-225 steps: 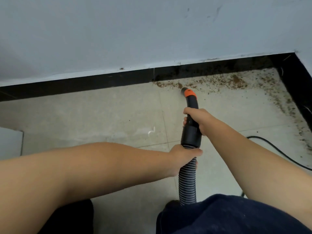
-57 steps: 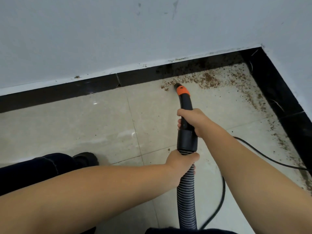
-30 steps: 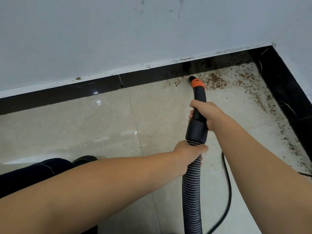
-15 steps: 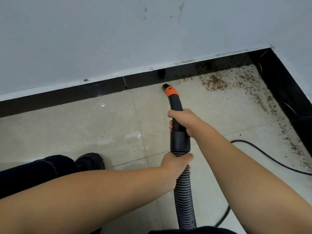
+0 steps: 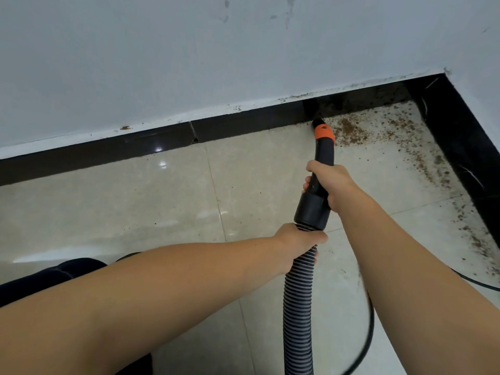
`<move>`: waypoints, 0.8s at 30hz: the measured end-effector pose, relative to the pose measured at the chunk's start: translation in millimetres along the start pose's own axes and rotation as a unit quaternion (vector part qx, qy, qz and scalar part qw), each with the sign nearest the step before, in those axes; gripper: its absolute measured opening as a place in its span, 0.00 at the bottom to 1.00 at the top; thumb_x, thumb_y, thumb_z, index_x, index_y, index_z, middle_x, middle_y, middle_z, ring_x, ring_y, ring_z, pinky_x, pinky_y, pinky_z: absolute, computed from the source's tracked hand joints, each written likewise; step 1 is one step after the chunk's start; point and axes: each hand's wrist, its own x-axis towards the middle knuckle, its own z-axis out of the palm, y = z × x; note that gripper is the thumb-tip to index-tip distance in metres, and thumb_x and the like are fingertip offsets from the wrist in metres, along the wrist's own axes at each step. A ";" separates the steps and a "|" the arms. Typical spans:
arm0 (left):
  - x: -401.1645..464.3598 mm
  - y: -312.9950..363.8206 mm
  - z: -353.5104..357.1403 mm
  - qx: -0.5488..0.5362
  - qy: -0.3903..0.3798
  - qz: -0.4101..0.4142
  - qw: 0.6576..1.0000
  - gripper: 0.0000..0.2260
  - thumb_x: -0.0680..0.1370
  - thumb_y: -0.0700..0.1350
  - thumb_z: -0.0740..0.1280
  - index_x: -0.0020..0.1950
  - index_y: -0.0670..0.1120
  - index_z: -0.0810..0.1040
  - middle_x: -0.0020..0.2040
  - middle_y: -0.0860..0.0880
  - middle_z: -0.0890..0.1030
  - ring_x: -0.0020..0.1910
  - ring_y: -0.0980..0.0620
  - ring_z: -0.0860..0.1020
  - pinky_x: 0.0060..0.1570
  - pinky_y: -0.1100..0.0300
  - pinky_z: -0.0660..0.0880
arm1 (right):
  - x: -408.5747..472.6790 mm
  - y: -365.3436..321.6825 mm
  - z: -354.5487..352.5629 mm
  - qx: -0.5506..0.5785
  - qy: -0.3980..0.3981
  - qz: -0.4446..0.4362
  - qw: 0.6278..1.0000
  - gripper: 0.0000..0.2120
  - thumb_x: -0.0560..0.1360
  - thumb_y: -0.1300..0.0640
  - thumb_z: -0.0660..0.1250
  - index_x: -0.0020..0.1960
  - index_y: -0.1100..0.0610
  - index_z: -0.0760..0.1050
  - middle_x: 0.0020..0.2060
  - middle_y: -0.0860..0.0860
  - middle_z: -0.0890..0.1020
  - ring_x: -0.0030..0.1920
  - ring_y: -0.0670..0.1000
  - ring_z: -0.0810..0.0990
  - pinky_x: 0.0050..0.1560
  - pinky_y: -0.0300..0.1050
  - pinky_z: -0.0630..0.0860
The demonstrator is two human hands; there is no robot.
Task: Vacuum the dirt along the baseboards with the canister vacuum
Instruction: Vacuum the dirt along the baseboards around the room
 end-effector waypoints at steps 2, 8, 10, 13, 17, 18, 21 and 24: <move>2.1 1.0 0.8 -0.005 0.006 0.002 1.000 0.06 0.75 0.39 0.70 0.45 0.42 0.73 0.35 0.44 0.75 0.31 0.49 0.74 0.33 0.59 0.75 | 3.0 -2.0 1.0 -0.004 -0.005 -0.002 1.000 0.09 0.73 0.63 0.67 0.51 0.63 0.70 0.30 0.55 0.76 0.25 0.51 0.74 0.30 0.43 0.77; -3.7 -7.6 -12.0 -0.031 0.019 0.005 0.999 0.05 0.75 0.38 0.69 0.45 0.42 0.73 0.34 0.44 0.74 0.30 0.50 0.73 0.33 0.58 0.75 | -1.2 5.4 16.6 0.001 -0.023 -0.007 1.000 0.09 0.73 0.63 0.66 0.51 0.62 0.70 0.29 0.55 0.75 0.24 0.51 0.74 0.31 0.43 0.77; -8.1 -12.9 -14.3 -0.038 0.025 0.005 0.999 0.05 0.75 0.38 0.69 0.46 0.42 0.73 0.34 0.44 0.74 0.30 0.50 0.73 0.34 0.58 0.75 | -5.1 9.0 21.5 -0.009 -0.034 -0.006 0.999 0.09 0.73 0.62 0.67 0.51 0.62 0.70 0.29 0.55 0.76 0.24 0.51 0.74 0.31 0.43 0.77; -14.7 -21.2 -14.0 -0.045 0.036 0.004 0.998 0.06 0.75 0.39 0.69 0.47 0.41 0.73 0.34 0.45 0.74 0.30 0.50 0.73 0.33 0.59 0.75 | -11.4 14.0 26.6 -0.025 -0.058 -0.002 0.998 0.09 0.73 0.62 0.67 0.51 0.62 0.71 0.29 0.55 0.77 0.25 0.51 0.75 0.33 0.44 0.78; -23.0 -30.3 -15.7 -0.047 0.054 0.009 0.997 0.05 0.75 0.39 0.69 0.47 0.41 0.73 0.34 0.45 0.75 0.30 0.49 0.74 0.34 0.59 0.76 | -20.8 19.4 33.1 -0.044 -0.088 -0.001 0.995 0.07 0.72 0.62 0.67 0.48 0.61 0.71 0.29 0.54 0.77 0.24 0.51 0.76 0.33 0.44 0.78; -24.6 -33.0 -15.8 -0.050 0.058 0.010 0.997 0.05 0.75 0.39 0.69 0.46 0.41 0.73 0.34 0.44 0.75 0.30 0.49 0.74 0.36 0.57 0.76 | -23.0 20.5 34.9 -0.050 -0.096 -0.001 0.994 0.07 0.72 0.62 0.67 0.48 0.61 0.71 0.29 0.54 0.77 0.24 0.51 0.76 0.32 0.44 0.78; -30.4 -41.3 -15.6 -0.063 0.073 0.016 0.995 0.05 0.75 0.39 0.68 0.45 0.41 0.73 0.36 0.43 0.75 0.32 0.46 0.74 0.41 0.54 0.76 | -30.1 22.8 42.5 -0.082 -0.128 -0.003 0.988 0.07 0.72 0.62 0.67 0.47 0.61 0.71 0.29 0.54 0.77 0.24 0.50 0.76 0.32 0.43 0.78; -34.9 -47.6 -15.1 -0.034 0.095 0.043 0.994 0.08 0.78 0.41 0.68 0.41 0.43 0.71 0.37 0.44 0.76 0.32 0.47 0.75 0.36 0.58 0.76 | -37.1 25.4 50.7 -0.115 -0.167 -0.005 0.979 0.07 0.71 0.62 0.67 0.48 0.61 0.71 0.29 0.54 0.77 0.25 0.51 0.76 0.33 0.45 0.77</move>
